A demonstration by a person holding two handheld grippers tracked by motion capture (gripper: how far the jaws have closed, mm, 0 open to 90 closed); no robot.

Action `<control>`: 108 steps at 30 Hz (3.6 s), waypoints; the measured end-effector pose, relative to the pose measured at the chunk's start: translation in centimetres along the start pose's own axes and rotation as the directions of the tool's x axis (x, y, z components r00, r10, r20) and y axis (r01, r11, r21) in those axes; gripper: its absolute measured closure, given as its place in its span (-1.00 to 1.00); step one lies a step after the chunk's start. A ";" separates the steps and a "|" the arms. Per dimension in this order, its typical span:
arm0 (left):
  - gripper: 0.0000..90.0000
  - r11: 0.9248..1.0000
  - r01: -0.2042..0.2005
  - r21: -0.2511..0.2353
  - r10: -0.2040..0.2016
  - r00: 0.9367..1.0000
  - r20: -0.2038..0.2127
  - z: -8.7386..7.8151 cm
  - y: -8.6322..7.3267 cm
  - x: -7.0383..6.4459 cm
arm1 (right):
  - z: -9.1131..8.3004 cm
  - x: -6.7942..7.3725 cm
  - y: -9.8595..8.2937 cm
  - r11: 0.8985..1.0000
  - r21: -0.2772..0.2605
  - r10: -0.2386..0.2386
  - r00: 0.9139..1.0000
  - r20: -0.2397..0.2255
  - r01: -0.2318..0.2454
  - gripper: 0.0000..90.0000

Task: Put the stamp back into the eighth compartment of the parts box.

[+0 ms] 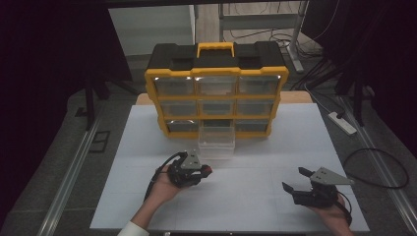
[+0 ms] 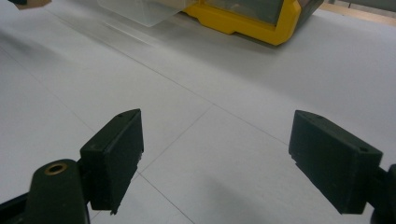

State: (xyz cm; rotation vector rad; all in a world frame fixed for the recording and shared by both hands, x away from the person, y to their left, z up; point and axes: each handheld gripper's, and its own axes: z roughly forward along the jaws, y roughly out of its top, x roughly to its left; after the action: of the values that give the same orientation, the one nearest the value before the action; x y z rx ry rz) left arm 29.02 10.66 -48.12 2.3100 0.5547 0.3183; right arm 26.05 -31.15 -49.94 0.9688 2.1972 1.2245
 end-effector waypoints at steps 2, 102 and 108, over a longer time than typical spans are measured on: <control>0.66 1.000 0.002 -0.009 -0.002 1.000 0.002 -0.2 0.1 0.0 | 0.0 0.0 0.0 1.000 0.000 -0.001 1.000 0.000 0.001 -0.58; 0.65 0.981 0.097 -0.169 -0.119 0.985 -0.123 -0.4 7.7 6.8 | -0.2 0.0 -0.1 1.000 -0.003 0.005 1.000 0.015 -0.005 -0.58; 0.65 0.983 0.115 -0.146 -0.130 0.986 -0.104 0.8 7.6 7.1 | -0.2 0.0 -0.1 1.000 -0.002 0.005 1.000 0.016 -0.005 -0.58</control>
State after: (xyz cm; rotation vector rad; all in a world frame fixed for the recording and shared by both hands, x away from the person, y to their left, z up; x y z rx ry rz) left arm 37.79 8.68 -42.82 2.1225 0.7058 0.4171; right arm 25.92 -31.31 -49.90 0.9802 2.1819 1.2173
